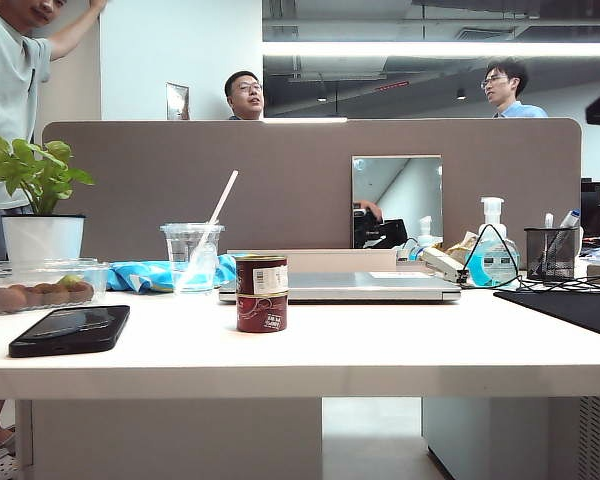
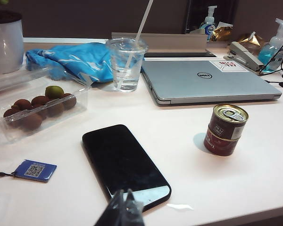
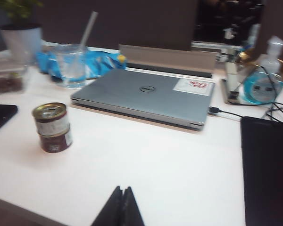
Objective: Stack a can of tomatoes on the right onto the can of tomatoes on the left.
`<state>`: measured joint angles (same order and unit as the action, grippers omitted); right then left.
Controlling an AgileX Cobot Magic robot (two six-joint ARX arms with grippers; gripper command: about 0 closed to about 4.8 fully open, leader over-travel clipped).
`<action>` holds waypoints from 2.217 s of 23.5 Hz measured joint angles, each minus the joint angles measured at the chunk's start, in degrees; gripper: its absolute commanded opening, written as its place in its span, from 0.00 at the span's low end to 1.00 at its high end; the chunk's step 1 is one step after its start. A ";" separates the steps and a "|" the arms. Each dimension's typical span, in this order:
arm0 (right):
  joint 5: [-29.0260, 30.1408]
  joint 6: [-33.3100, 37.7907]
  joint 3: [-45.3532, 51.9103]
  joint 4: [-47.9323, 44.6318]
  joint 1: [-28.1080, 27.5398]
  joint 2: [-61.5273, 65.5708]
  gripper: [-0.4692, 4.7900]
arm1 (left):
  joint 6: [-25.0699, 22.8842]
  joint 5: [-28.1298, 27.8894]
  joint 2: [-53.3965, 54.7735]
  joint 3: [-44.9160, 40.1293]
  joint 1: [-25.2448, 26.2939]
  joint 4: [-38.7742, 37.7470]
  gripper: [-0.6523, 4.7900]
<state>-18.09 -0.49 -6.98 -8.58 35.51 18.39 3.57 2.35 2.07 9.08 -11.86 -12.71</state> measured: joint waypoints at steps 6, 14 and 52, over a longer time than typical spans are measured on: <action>-2.93 -1.84 0.28 3.28 -8.70 -5.49 0.07 | 0.00 0.00 -0.04 0.02 0.02 0.00 0.11; 14.47 -1.88 3.89 5.42 -30.51 -17.03 0.07 | 0.00 0.09 -0.04 0.00 0.00 0.00 0.11; 11.67 -1.90 6.49 13.66 -32.76 -18.34 0.07 | -0.28 -0.24 -1.68 -3.32 0.04 0.57 0.11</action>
<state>-6.42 -2.39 -0.49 5.08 2.74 0.05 3.29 2.11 0.38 5.76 -11.81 -12.14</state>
